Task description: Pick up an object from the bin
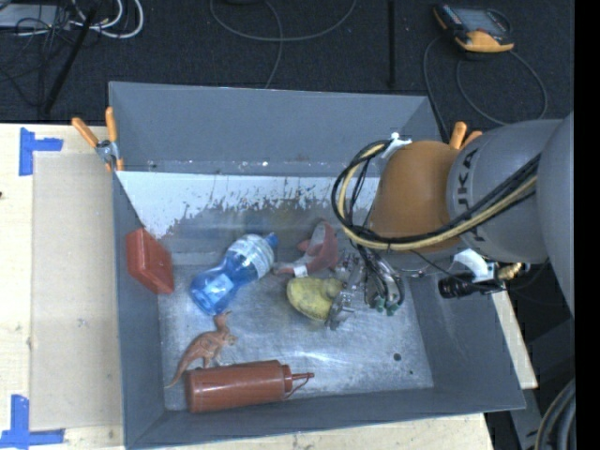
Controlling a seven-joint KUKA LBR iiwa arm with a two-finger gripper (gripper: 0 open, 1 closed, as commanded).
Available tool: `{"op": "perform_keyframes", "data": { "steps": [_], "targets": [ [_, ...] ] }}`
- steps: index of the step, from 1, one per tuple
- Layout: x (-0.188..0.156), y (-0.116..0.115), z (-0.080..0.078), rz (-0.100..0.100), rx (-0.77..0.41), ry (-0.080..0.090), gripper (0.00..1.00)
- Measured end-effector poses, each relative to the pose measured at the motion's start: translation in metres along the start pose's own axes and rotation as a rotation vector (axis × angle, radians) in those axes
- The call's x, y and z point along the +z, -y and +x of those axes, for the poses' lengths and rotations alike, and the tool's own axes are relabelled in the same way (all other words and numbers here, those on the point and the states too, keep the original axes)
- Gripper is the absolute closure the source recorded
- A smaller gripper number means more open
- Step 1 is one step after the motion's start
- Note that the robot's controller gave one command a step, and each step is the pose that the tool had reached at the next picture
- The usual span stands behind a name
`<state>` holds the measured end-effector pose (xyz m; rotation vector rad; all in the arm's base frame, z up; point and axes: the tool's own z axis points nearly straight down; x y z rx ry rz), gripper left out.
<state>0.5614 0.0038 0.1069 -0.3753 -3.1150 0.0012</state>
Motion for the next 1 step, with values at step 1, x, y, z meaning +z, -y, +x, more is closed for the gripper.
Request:
{"op": "perform_keyframes", "data": {
  "steps": [1],
  "targets": [
    [-0.0186,0.0003,0.0009,0.001,0.000,-0.004,1.00]
  ]
}}
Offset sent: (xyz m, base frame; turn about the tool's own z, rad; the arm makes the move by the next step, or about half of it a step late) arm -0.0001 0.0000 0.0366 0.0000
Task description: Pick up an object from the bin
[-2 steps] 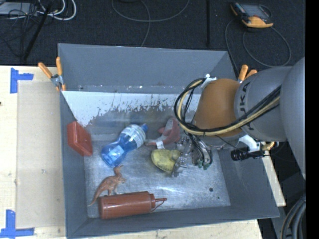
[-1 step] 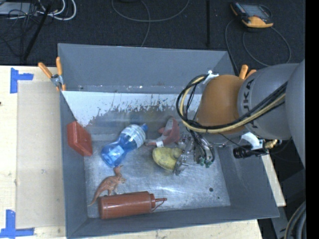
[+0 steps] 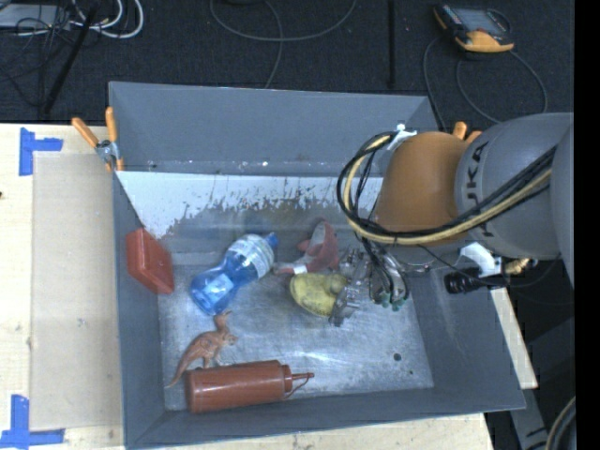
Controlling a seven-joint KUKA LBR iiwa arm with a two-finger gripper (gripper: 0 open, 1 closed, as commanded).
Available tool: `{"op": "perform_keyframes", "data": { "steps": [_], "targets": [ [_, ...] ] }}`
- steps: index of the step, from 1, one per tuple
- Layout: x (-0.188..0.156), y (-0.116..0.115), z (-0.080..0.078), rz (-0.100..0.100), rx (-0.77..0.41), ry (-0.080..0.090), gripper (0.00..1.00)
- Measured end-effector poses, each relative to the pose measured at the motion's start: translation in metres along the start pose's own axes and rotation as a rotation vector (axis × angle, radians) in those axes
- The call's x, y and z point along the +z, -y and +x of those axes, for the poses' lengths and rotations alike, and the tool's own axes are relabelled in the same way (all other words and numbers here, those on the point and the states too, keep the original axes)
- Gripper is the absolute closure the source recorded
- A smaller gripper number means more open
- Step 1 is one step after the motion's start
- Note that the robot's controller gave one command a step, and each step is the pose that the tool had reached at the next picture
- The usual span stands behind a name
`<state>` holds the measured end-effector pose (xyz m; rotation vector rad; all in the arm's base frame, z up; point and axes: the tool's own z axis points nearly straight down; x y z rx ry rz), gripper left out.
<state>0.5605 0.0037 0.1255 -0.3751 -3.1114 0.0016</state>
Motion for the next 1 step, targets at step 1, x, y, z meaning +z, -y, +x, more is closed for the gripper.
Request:
{"op": "perform_keyframes", "data": {
  "steps": [1],
  "targets": [
    [-0.0223,-0.0002,-0.0004,-0.001,0.000,0.003,1.00]
  ]
}}
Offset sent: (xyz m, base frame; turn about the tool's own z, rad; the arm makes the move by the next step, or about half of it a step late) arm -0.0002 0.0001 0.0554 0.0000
